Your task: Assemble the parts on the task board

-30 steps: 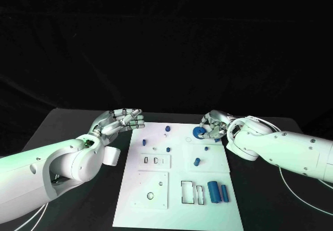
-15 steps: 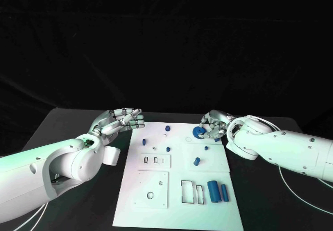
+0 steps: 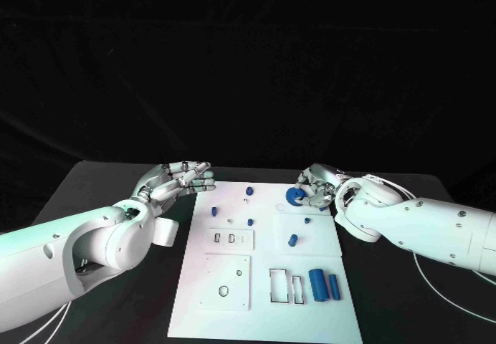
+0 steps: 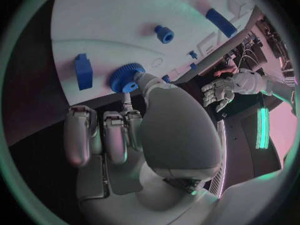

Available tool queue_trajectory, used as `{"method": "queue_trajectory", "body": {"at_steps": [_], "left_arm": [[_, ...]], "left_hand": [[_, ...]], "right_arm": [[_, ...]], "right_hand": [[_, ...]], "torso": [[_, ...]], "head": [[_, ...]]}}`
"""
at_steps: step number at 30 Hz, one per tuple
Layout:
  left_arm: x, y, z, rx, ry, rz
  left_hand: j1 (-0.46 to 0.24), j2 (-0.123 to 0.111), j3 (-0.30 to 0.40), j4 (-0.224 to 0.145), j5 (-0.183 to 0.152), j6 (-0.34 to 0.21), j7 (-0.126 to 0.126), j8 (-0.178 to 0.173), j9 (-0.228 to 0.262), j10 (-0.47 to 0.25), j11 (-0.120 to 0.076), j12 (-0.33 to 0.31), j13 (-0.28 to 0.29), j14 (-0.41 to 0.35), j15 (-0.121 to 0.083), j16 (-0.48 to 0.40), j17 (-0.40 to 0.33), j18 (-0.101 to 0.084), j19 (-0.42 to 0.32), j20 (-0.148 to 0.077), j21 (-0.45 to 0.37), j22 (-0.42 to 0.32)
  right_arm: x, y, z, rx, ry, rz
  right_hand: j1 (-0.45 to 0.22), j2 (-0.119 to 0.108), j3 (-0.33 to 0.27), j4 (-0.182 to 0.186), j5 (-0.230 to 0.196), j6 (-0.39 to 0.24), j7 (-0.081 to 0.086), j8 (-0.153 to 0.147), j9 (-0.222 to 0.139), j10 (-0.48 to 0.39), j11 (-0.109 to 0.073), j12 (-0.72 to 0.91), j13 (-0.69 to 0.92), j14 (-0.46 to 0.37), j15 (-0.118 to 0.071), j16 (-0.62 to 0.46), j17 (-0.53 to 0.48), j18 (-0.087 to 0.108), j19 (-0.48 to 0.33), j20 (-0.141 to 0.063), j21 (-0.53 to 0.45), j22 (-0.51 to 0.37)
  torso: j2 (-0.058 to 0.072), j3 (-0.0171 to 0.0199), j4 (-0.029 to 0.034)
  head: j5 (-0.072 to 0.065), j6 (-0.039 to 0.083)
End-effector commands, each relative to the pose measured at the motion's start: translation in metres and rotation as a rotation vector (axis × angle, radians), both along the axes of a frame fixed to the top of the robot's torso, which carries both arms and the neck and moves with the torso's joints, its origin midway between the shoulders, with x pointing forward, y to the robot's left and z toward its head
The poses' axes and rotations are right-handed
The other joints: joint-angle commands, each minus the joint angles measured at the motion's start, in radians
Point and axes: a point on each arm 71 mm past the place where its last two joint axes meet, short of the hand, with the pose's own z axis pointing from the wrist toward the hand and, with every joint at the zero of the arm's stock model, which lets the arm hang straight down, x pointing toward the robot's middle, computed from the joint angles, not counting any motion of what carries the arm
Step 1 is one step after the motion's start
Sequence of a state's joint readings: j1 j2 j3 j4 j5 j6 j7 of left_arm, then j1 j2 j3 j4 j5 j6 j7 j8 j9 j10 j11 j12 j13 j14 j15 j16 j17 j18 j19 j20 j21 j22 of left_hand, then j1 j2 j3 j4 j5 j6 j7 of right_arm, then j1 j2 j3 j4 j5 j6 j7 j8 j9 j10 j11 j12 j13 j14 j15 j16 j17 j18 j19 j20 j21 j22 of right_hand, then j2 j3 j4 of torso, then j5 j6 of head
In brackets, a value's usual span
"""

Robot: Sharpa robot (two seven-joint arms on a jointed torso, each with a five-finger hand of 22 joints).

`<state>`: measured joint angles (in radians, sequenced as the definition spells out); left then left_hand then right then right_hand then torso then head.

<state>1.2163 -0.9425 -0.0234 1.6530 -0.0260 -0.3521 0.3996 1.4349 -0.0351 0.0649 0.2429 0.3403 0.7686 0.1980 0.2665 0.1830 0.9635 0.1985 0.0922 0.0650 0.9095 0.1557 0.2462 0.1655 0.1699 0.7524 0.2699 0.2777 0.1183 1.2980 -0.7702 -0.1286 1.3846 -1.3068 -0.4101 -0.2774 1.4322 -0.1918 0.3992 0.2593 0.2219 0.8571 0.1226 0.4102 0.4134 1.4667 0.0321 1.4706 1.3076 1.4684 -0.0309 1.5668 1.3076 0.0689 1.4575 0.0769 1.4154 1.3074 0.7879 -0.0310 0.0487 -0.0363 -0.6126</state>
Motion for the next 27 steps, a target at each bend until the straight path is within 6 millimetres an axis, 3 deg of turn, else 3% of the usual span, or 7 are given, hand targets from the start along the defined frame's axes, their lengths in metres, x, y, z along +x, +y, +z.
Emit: {"method": "queue_trajectory", "body": {"at_steps": [1,7,14,21,27], "left_arm": [[-0.001,-0.002,0.001,-0.005,-0.004,-0.022],[-0.001,-0.002,0.001,-0.004,-0.002,-0.021],[-0.001,-0.003,0.001,-0.005,0.000,-0.023],[-0.001,-0.004,0.001,-0.007,0.000,-0.026],[-0.001,-0.005,0.001,-0.008,-0.001,-0.028]], "left_hand": [[0.006,-0.003,-0.004,0.001,-0.004,0.006,0.035,-0.005,-0.002,0.002,0.001,-0.005,-0.001,-0.001,0.006,-0.004,0.001,0.011,0.009,-0.001,-0.004,-0.001],[0.006,-0.003,-0.004,0.001,-0.004,0.006,0.035,-0.005,-0.002,0.002,0.001,-0.005,-0.001,-0.001,0.006,-0.004,0.001,0.011,0.009,-0.001,-0.004,-0.001],[0.005,-0.002,-0.004,0.001,-0.006,0.005,0.036,-0.006,-0.002,0.001,0.001,-0.005,-0.001,-0.001,0.006,-0.005,0.001,0.011,0.009,-0.001,-0.004,-0.002],[0.005,-0.002,-0.004,0.001,-0.006,0.005,0.036,-0.006,-0.002,0.001,0.001,-0.005,-0.001,-0.001,0.006,-0.005,0.001,0.011,0.009,-0.001,-0.004,-0.002],[0.005,-0.001,-0.004,0.002,-0.008,0.006,0.036,-0.006,-0.002,0.001,0.001,-0.007,-0.001,-0.002,0.007,-0.006,0.001,0.010,0.009,0.000,-0.005,-0.003]], "right_arm": [[-0.004,0.003,0.007,-0.019,-0.103,-0.001],[-0.015,0.016,0.017,-0.024,-0.185,0.046],[-0.026,0.051,0.027,-0.040,-0.244,0.139],[-0.028,0.084,0.028,-0.064,-0.276,0.201],[-0.026,0.107,0.024,-0.073,-0.277,0.234]], "right_hand": [[-0.005,-0.004,0.005,0.001,-0.005,0.056,-0.019,0.006,0.009,0.017,-0.006,0.005,0.148,0.102,-0.007,0.004,0.263,-0.018,-0.002,-0.005,0.006,0.083],[-0.011,-0.013,0.013,-0.001,-0.003,0.059,-0.019,0.003,0.010,0.019,-0.007,0.007,0.151,0.102,-0.008,0.004,0.263,-0.020,0.003,-0.006,0.012,0.091],[-0.025,-0.026,0.020,0.000,-0.005,0.061,-0.019,-0.004,0.009,0.020,-0.006,0.008,0.152,0.102,-0.008,0.004,0.263,-0.021,0.005,-0.007,0.014,0.095],[-0.031,-0.031,0.024,0.001,-0.007,0.058,-0.018,-0.010,0.008,0.019,-0.006,0.007,0.150,0.102,-0.008,0.004,0.263,-0.021,0.005,-0.007,0.014,0.095],[-0.032,-0.033,0.026,0.000,-0.008,0.057,-0.017,-0.012,0.008,0.020,-0.005,0.008,0.151,0.102,-0.008,0.004,0.263,-0.023,0.010,-0.007,0.021,0.103]], "torso": [[0.000,-0.0013,0.0002],[-0.002,-0.0021,0.0001],[-0.001,-0.0026,0.0007],[0.001,-0.0030,0.0048],[0.002,-0.0031,0.0040]], "head": [[-0.001,0.003],[0.000,0.006],[-0.001,0.008],[-0.001,0.009],[0.003,0.005]]}}
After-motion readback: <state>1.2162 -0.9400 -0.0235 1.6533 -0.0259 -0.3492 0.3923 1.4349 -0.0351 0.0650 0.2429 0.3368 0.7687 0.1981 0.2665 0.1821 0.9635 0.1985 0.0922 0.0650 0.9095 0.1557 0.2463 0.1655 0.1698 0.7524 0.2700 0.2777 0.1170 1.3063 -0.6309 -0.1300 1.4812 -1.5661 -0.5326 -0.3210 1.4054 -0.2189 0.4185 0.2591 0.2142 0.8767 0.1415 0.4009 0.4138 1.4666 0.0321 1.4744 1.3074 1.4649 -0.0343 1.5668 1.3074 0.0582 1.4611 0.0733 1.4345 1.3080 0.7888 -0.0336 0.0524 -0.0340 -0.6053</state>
